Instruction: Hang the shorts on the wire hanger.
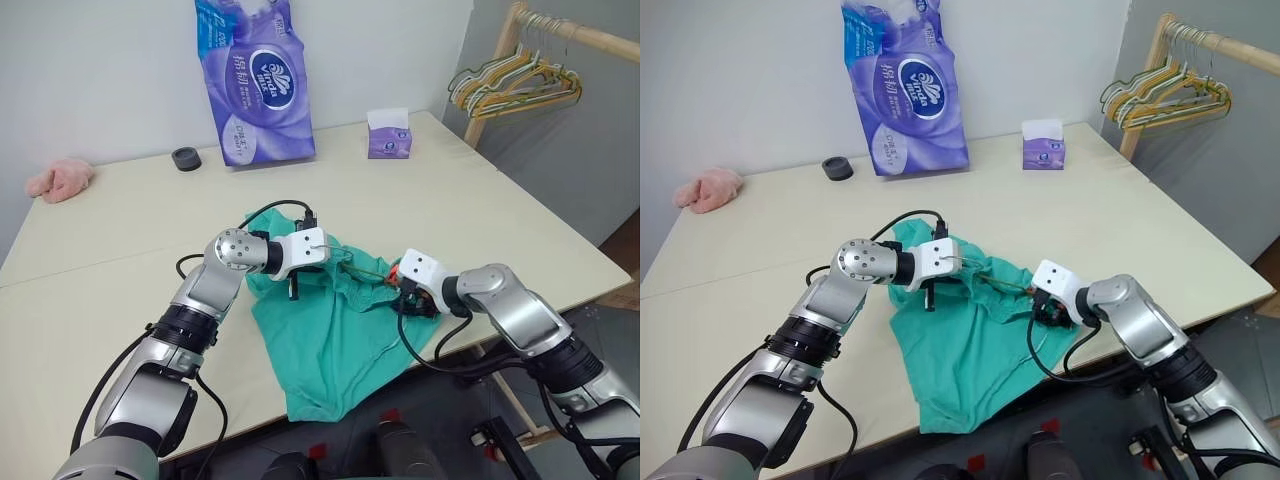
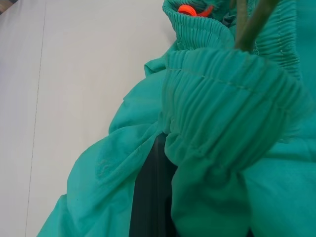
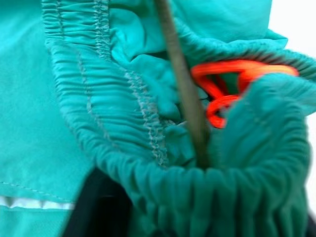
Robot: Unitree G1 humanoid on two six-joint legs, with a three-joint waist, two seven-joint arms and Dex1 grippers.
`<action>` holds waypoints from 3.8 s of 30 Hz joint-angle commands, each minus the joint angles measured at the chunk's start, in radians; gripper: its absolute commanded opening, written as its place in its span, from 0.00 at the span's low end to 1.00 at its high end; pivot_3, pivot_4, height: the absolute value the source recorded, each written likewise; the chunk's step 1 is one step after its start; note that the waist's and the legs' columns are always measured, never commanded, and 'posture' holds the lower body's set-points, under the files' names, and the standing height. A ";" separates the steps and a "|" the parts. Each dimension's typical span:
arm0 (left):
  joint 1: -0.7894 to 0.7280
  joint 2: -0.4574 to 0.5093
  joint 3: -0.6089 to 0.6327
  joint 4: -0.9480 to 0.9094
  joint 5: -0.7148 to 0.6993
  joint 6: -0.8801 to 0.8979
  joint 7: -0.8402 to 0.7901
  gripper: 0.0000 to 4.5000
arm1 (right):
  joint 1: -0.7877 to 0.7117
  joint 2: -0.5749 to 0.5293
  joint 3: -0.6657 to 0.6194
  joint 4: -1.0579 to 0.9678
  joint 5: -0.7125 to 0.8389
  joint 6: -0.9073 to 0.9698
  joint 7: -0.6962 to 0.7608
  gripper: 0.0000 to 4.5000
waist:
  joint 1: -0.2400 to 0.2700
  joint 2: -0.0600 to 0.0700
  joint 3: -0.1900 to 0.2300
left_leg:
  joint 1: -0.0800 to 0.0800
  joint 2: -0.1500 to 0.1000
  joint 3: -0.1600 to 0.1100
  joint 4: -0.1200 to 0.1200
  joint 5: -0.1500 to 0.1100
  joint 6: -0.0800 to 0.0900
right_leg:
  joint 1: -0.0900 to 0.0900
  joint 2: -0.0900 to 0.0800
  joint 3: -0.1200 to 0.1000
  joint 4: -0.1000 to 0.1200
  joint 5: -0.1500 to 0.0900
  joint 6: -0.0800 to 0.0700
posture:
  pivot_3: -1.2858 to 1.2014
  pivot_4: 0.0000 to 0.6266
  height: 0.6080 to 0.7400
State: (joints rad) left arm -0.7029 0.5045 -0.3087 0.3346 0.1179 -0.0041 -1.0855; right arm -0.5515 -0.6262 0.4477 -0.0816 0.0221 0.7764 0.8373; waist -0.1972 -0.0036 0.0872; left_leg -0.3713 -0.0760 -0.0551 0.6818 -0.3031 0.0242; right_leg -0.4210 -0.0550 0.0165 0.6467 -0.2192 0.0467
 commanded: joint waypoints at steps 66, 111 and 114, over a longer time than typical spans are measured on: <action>-0.212 -0.006 0.263 0.585 -0.244 -0.022 -0.139 0.01 | 0.114 -0.345 -0.248 -0.436 0.292 0.179 0.151 0.00 | -0.001 -0.002 -0.009 | -0.002 0.000 -0.001 0.000 -0.001 0.002 | -0.001 0.000 -0.001 -0.001 0.000 0.000 | 0.40 0.08 1.00; 0.095 -0.206 0.083 -0.521 -0.492 0.491 0.059 0.68 | 0.206 -0.270 -1.050 -0.127 0.382 0.823 -0.300 0.00 | 0.004 0.002 -0.008 | -0.002 0.000 0.002 0.001 -0.003 0.006 | 0.001 -0.001 0.002 -0.001 0.000 0.000 | 0.38 0.17 1.00; 0.048 -0.252 0.054 -0.510 -0.481 0.508 0.102 0.68 | 0.128 -0.336 -1.074 -0.047 0.348 0.811 -0.339 0.00 | 0.003 0.004 -0.006 | -0.002 0.000 0.003 0.001 -0.004 0.007 | 0.001 -0.001 0.001 -0.002 0.000 0.000 | 0.37 0.19 1.00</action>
State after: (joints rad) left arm -0.6072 0.2682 -0.2499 -0.1514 -0.3681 0.4989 -1.0143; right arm -0.3764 -0.9156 -0.5737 -0.1481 0.4004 1.6013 0.5271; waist -0.1938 0.0008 0.0813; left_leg -0.3731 -0.0760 -0.0518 0.6825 -0.3067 0.0312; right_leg -0.4194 -0.0556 0.0178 0.6450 -0.2193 0.0472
